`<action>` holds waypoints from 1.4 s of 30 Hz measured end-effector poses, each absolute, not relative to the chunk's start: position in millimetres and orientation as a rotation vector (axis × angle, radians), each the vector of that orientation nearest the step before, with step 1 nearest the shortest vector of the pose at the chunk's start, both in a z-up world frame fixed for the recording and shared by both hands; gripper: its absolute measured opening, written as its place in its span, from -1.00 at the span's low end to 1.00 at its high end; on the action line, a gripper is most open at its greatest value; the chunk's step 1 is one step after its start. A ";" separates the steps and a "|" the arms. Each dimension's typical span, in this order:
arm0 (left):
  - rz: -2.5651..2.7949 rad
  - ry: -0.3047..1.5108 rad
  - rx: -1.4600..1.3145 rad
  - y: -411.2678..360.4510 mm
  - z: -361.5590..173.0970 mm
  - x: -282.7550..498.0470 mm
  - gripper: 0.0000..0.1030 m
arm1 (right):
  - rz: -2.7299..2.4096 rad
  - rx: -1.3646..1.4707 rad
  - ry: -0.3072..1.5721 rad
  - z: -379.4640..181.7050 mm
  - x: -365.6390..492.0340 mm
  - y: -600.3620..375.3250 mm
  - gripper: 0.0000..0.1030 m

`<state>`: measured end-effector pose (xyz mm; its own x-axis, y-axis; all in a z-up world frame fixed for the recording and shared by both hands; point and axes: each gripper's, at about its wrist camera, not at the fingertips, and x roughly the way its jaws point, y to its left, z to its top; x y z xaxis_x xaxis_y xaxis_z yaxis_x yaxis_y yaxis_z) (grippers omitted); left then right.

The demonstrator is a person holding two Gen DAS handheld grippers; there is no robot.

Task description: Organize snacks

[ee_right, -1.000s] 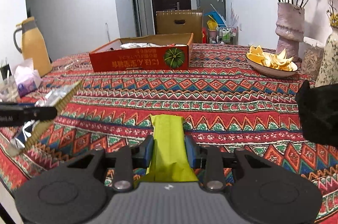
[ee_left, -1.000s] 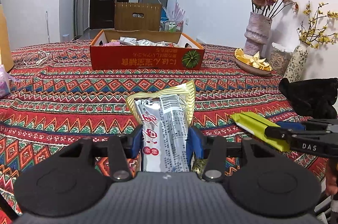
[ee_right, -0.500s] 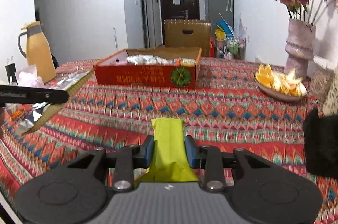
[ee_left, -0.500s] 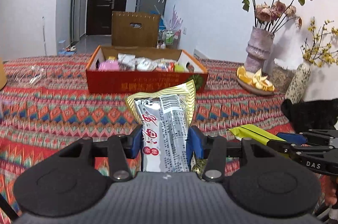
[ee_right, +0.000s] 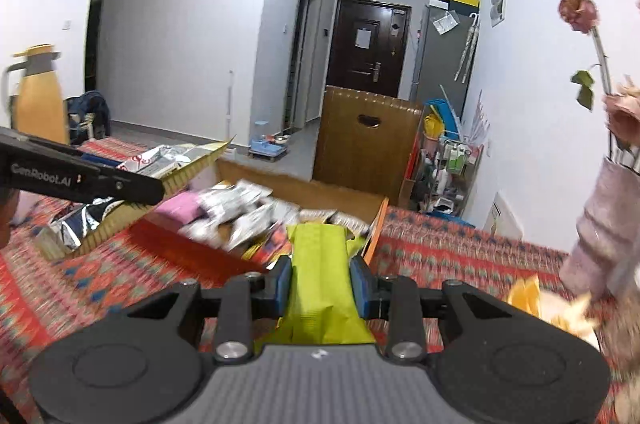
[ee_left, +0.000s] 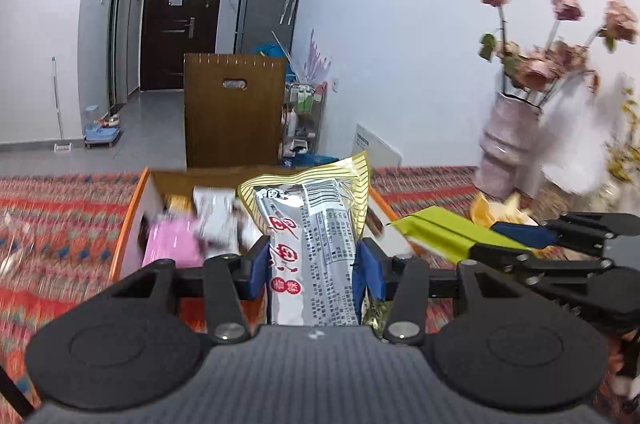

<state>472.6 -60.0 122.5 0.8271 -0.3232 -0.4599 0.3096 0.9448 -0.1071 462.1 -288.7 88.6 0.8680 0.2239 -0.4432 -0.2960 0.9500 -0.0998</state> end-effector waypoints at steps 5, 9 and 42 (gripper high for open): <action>-0.329 0.518 -0.041 -76.8 115.0 556.0 -0.06 | 0.248 -0.109 0.487 68.5 552.0 -279.1 -0.40; -0.306 0.580 -0.033 -91.4 92.9 614.3 -0.06 | 0.201 -0.078 0.530 39.2 609.7 -270.7 -0.40; -0.231 0.486 -0.007 -19.2 163.0 513.0 0.90 | 0.178 -0.161 0.412 123.1 512.1 -257.7 0.55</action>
<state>513.0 -19.2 163.0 0.8589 -0.2212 -0.4620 0.2179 0.9740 -0.0612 512.1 -257.7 123.1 0.9013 0.1389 -0.4104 -0.2038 0.9718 -0.1187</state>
